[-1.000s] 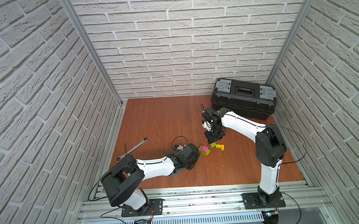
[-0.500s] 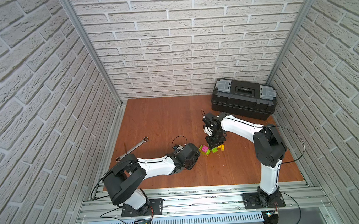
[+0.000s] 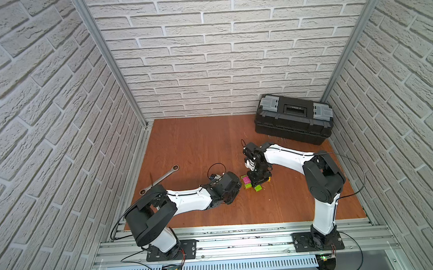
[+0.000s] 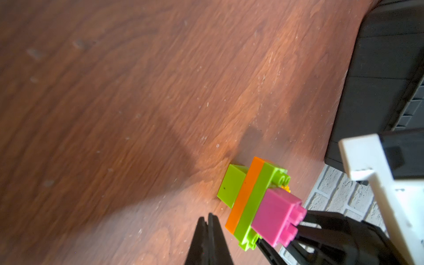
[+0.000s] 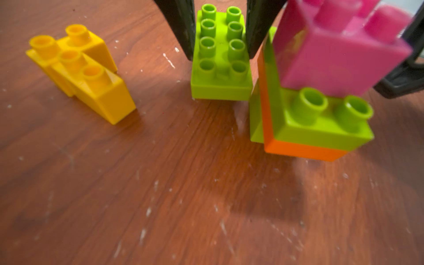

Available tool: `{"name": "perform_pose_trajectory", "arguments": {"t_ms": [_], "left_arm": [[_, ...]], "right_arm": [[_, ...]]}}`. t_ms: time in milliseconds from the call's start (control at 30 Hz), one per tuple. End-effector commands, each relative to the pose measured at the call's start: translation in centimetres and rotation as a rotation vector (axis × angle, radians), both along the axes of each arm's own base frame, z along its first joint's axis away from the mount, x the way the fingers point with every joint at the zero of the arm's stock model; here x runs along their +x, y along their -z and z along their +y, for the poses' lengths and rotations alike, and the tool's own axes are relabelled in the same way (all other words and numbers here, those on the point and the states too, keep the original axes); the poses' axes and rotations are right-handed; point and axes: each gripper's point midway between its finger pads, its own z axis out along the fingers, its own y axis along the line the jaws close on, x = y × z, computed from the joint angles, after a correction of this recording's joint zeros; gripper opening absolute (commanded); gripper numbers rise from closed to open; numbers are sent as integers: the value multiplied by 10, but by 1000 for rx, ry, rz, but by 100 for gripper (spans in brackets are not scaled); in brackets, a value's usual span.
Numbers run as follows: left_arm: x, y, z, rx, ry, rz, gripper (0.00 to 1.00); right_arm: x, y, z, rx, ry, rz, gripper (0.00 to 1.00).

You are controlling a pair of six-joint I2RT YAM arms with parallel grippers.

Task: Assemble a carrot with lego
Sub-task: Adjust the lego brick at the center of the board.

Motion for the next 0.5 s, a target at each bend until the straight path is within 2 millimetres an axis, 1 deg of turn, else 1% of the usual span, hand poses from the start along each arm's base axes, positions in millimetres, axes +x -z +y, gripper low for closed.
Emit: {"name": "perform_pose_trajectory", "arguments": {"t_ms": [0,67,200,333,467], "left_arm": [[4,-3,-2,0,9,-12,0],[4,-3,-3,-1,10,-12,0],[4,-2,-3,-3,11,-11,0],[4,-3,-3,-6,10,-14,0],[4,-2,-3,-7,9,-16,0]], "right_arm": [[9,-29,2,20,16,-86,3],[13,-37,-1,-1,17,-106,3],[24,-61,-4,-27,29,-157,3],[33,-86,3,17,51,-210,3],[38,-91,14,63,69,-216,3]]}}
